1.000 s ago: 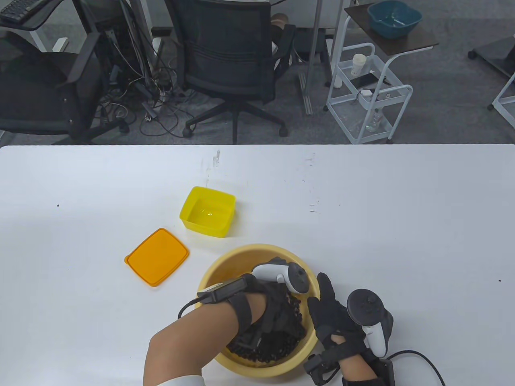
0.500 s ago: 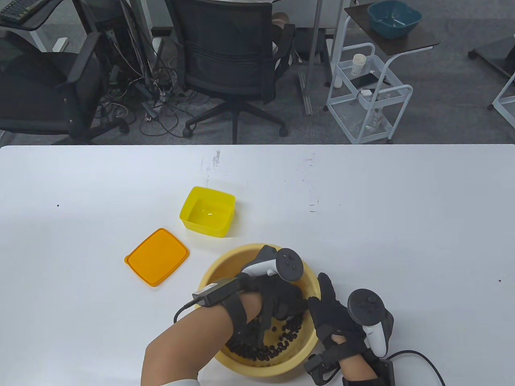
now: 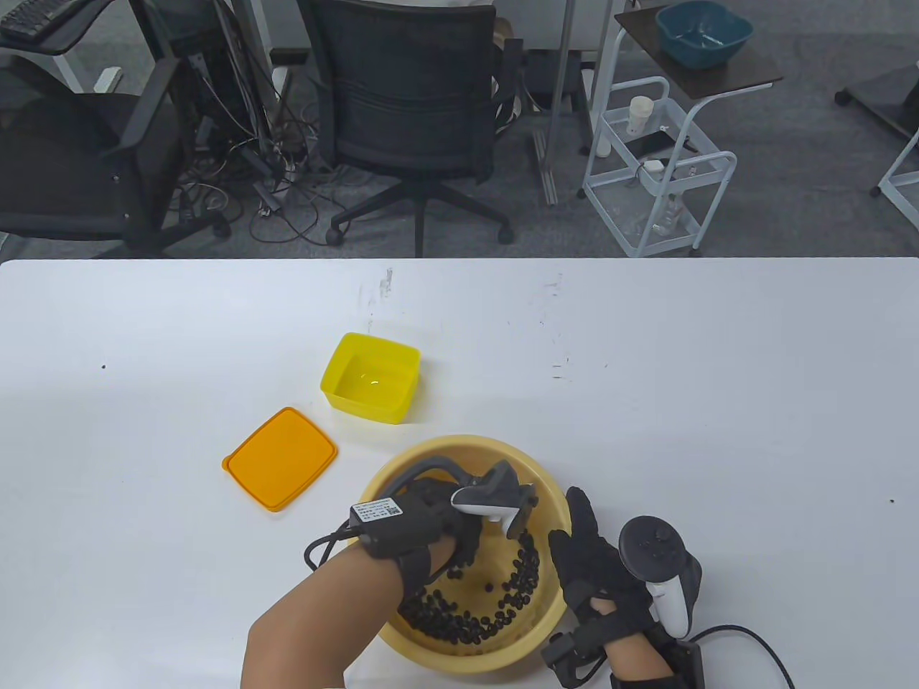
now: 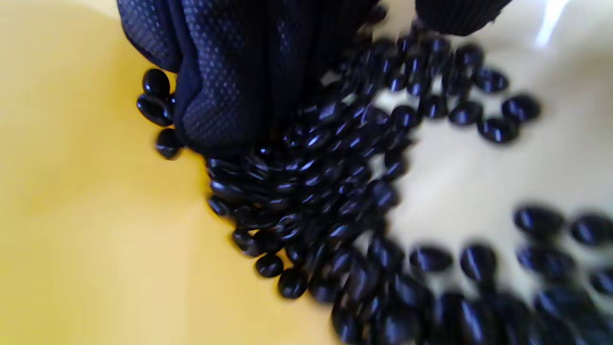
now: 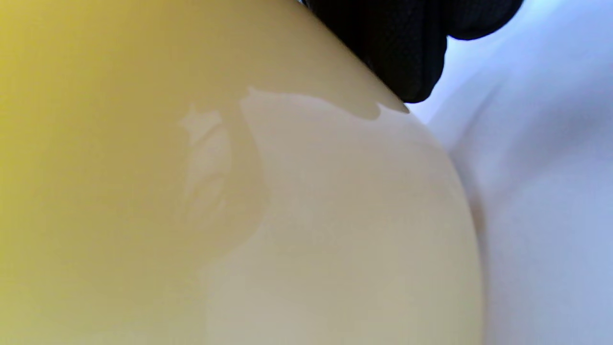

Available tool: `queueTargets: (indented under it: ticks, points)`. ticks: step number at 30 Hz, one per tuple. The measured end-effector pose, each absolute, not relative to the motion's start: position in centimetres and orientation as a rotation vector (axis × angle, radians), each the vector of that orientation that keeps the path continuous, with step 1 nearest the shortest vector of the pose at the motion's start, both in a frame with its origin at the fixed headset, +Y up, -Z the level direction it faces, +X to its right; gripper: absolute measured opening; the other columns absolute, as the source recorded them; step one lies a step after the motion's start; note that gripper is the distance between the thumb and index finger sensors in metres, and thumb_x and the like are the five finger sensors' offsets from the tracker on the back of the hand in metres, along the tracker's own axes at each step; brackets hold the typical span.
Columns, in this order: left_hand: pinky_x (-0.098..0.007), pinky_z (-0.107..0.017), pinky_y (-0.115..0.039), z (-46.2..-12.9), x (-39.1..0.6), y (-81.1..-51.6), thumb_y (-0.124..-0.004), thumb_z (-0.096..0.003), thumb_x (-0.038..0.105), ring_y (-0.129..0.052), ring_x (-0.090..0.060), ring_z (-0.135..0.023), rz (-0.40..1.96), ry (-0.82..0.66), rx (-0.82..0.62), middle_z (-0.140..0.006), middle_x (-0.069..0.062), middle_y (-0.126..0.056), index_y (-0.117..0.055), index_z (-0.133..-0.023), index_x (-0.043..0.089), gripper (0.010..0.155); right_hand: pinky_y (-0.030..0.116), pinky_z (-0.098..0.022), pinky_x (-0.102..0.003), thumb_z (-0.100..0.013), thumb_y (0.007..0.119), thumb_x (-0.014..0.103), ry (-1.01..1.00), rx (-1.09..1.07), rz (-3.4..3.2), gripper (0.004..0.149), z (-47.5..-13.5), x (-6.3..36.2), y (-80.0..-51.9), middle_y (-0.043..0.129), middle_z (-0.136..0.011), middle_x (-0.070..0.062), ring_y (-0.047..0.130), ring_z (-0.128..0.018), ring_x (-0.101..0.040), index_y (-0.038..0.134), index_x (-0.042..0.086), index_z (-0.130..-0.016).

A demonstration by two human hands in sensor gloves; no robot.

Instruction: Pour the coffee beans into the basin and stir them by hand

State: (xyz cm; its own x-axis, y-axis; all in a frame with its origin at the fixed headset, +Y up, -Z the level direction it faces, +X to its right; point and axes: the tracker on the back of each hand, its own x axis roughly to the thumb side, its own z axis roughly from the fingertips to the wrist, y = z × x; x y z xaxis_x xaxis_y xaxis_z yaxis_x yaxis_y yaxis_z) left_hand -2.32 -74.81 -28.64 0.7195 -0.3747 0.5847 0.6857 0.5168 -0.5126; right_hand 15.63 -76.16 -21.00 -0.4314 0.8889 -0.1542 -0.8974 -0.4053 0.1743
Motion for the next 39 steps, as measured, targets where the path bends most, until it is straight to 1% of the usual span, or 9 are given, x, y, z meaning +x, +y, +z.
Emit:
queueTargets:
  ticks: [3,8,11,13,17,24,28,35,39]
  points:
    - [-0.05,-0.067,-0.067,-28.3,-2.6,-75.9,-0.059,-0.0528,0.05,-0.107,-0.038,-0.057,-0.641,-0.34,-1.088,-0.073,-0.027,-0.096,-0.078,-0.086,-0.008,0.069,0.053,-0.061,-0.062,-0.051,0.055,0.037,0.275,-0.045,2.0,0.065,-21.0,15.6,-76.2,0.059,-0.091,-0.023,0.077,-0.075,-0.049,0.019,0.013,-0.101]
    - [-0.048,-0.062,-0.074,-27.6,-1.8,-76.9,-0.061,-0.0508,0.052,-0.112,-0.037,-0.043,-0.336,-0.421,-1.323,-0.06,-0.024,-0.105,-0.088,-0.073,-0.008,0.069,0.053,-0.061,-0.062,-0.051,0.055,0.037,0.276,-0.045,1.999,0.065,-21.0,15.6,-76.2,0.059,-0.091,-0.023,0.077,-0.075,-0.049,0.019,0.013,-0.101]
    - [-0.048,-0.064,-0.072,-27.5,-0.9,-77.2,-0.059,-0.0515,0.053,-0.111,-0.033,-0.048,0.016,-0.508,-1.414,-0.064,-0.02,-0.103,-0.085,-0.077,-0.005,0.068,0.053,-0.061,-0.062,-0.051,0.055,0.037,0.278,-0.045,1.998,0.065,-21.0,15.6,-76.2,0.058,-0.091,-0.023,0.077,-0.075,-0.049,0.019,0.013,-0.101]
    - [-0.049,-0.065,-0.07,-27.7,-0.5,-77.2,-0.057,-0.0534,0.053,-0.108,-0.03,-0.059,0.226,-0.551,-1.426,-0.073,-0.017,-0.098,-0.077,-0.084,-0.002,0.066,0.053,-0.061,-0.062,-0.051,0.055,0.037,0.278,-0.044,1.997,0.065,-21.0,15.6,-76.2,0.058,-0.091,-0.023,0.077,-0.075,-0.049,0.019,0.013,-0.101]
    - [-0.046,-0.068,-0.067,-29.0,-0.6,-77.1,-0.051,-0.0572,0.053,-0.098,-0.024,-0.073,0.511,-0.551,-1.306,-0.086,-0.014,-0.083,-0.055,-0.097,-0.001,0.067,0.053,-0.061,-0.062,-0.051,0.054,0.037,0.279,-0.045,1.996,0.065,-21.0,15.7,-76.2,0.058,-0.091,-0.022,0.077,-0.075,-0.049,0.019,0.013,-0.101]
    - [-0.044,-0.072,-0.062,-30.5,-2.0,-75.9,-0.051,-0.0573,0.054,-0.092,-0.021,-0.075,0.539,-0.442,-1.061,-0.091,-0.013,-0.077,-0.047,-0.1,0.002,0.067,0.053,-0.061,-0.062,-0.051,0.054,0.037,0.281,-0.043,1.995,0.065,-21.0,15.6,-76.2,0.058,-0.091,-0.023,0.077,-0.075,-0.049,0.019,0.013,-0.101]
    - [-0.046,-0.073,-0.058,-30.7,-2.3,-75.3,-0.054,-0.0562,0.053,-0.091,-0.022,-0.075,0.438,-0.445,-0.919,-0.091,-0.013,-0.075,-0.048,-0.1,0.004,0.066,0.053,-0.061,-0.062,-0.051,0.054,0.037,0.281,-0.043,1.996,0.065,-21.0,15.6,-76.2,0.058,-0.091,-0.023,0.077,-0.075,-0.049,0.019,0.013,-0.101]
    - [-0.051,-0.076,-0.047,-30.2,-1.9,-74.8,-0.056,-0.0554,0.05,-0.083,-0.028,-0.077,0.273,-0.492,-0.808,-0.095,-0.016,-0.069,-0.047,-0.102,0.006,0.064,0.053,-0.061,-0.062,-0.051,0.054,0.037,0.281,-0.043,1.995,0.065,-21.0,15.6,-76.2,0.058,-0.091,-0.023,0.077,-0.075,-0.049,0.019,0.013,-0.101]
    - [-0.053,-0.076,-0.045,-29.7,-1.3,-73.9,-0.061,-0.054,0.046,-0.081,-0.036,-0.082,-0.032,-0.594,-0.655,-0.097,-0.02,-0.068,-0.06,-0.102,0.014,0.058,0.053,-0.061,-0.062,-0.051,0.054,0.037,0.282,-0.044,1.991,0.065,-21.0,15.6,-76.2,0.058,-0.091,-0.023,0.077,-0.075,-0.049,0.019,0.013,-0.101]
